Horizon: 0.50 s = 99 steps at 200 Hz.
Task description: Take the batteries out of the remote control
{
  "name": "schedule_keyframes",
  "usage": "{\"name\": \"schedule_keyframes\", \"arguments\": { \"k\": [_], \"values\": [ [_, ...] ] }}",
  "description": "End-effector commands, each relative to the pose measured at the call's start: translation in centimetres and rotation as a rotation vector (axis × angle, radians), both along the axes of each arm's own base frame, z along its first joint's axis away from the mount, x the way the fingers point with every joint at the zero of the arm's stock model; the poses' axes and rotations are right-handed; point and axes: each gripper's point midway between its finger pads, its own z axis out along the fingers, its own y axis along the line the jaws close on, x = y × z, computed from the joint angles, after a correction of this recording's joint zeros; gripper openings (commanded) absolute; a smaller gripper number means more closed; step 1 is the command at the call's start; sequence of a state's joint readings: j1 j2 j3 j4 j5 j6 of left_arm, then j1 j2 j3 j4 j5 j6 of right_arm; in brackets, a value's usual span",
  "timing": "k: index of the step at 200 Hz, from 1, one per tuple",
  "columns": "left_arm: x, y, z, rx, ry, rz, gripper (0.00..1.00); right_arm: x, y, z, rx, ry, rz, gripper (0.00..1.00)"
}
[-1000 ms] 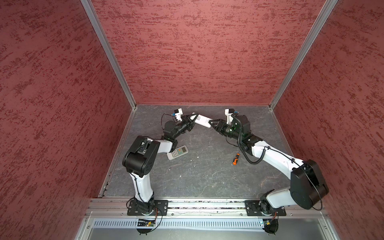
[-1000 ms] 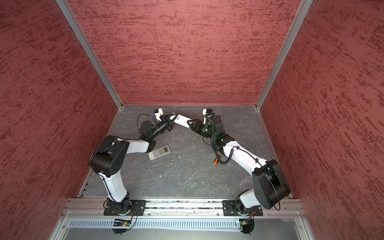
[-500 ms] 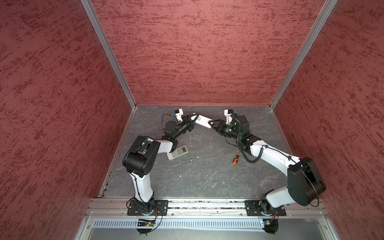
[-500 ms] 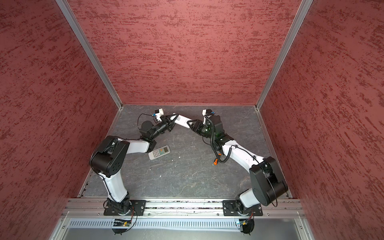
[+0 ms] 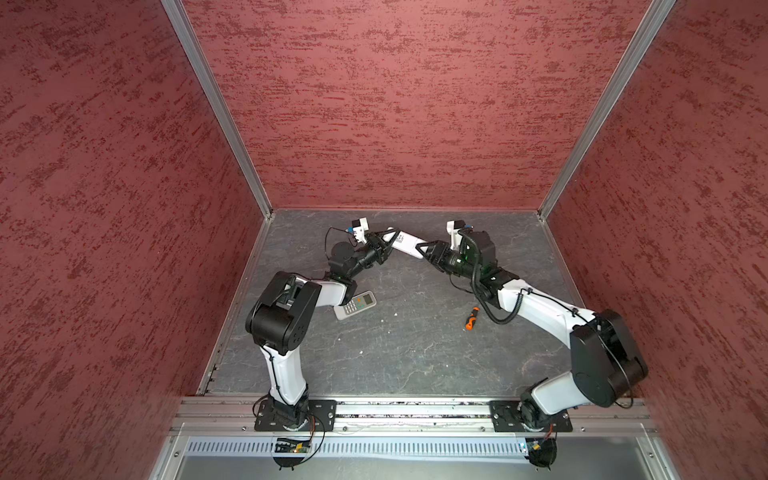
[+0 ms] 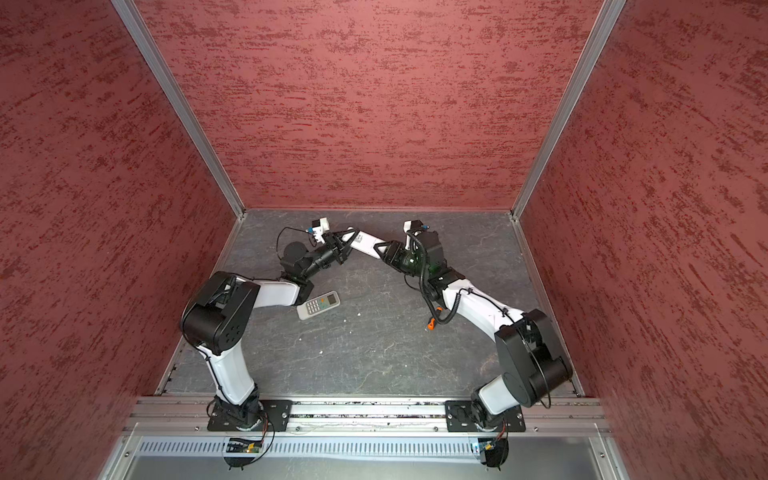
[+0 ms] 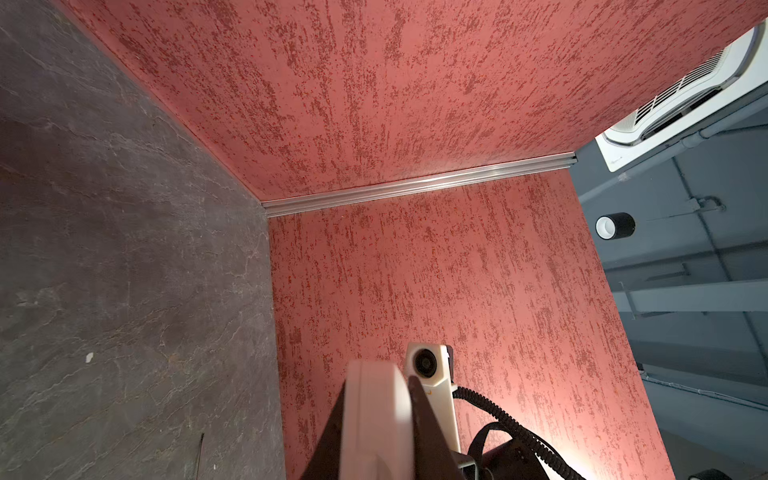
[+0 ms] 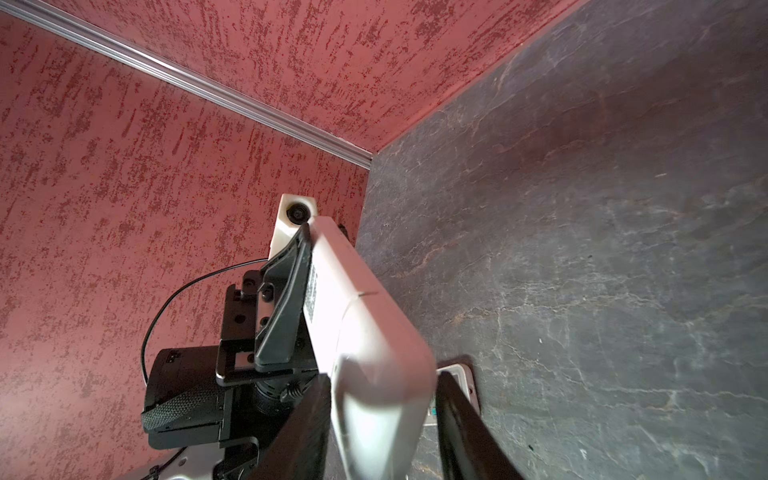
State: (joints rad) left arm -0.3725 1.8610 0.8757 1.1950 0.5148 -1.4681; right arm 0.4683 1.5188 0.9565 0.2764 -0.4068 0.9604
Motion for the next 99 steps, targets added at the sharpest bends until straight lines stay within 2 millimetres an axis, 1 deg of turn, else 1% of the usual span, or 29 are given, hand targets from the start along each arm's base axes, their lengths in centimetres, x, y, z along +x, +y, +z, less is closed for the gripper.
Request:
{"name": "schedule_keyframes", "arguments": {
  "k": [1, 32, 52, 99],
  "values": [
    [-0.18, -0.19, 1.78, -0.007, -0.065, -0.005, 0.0, 0.75, -0.42, 0.34, -0.013, 0.003, -0.029, 0.42],
    [-0.11, 0.05, 1.93, -0.005, -0.068, -0.001, 0.0, 0.41, -0.91, -0.17, -0.029, 0.011, -0.045, 0.41],
    [-0.11, 0.14, 1.82, -0.002, -0.065, -0.003, 0.0, 0.22, -1.24, -0.09, -0.025, 0.009, -0.055, 0.41],
    [-0.09, 0.3, 1.64, -0.002, -0.062, 0.0, 0.0, 0.17, -1.27, 0.1, -0.021, 0.006, -0.052, 0.4]
  ]
}}
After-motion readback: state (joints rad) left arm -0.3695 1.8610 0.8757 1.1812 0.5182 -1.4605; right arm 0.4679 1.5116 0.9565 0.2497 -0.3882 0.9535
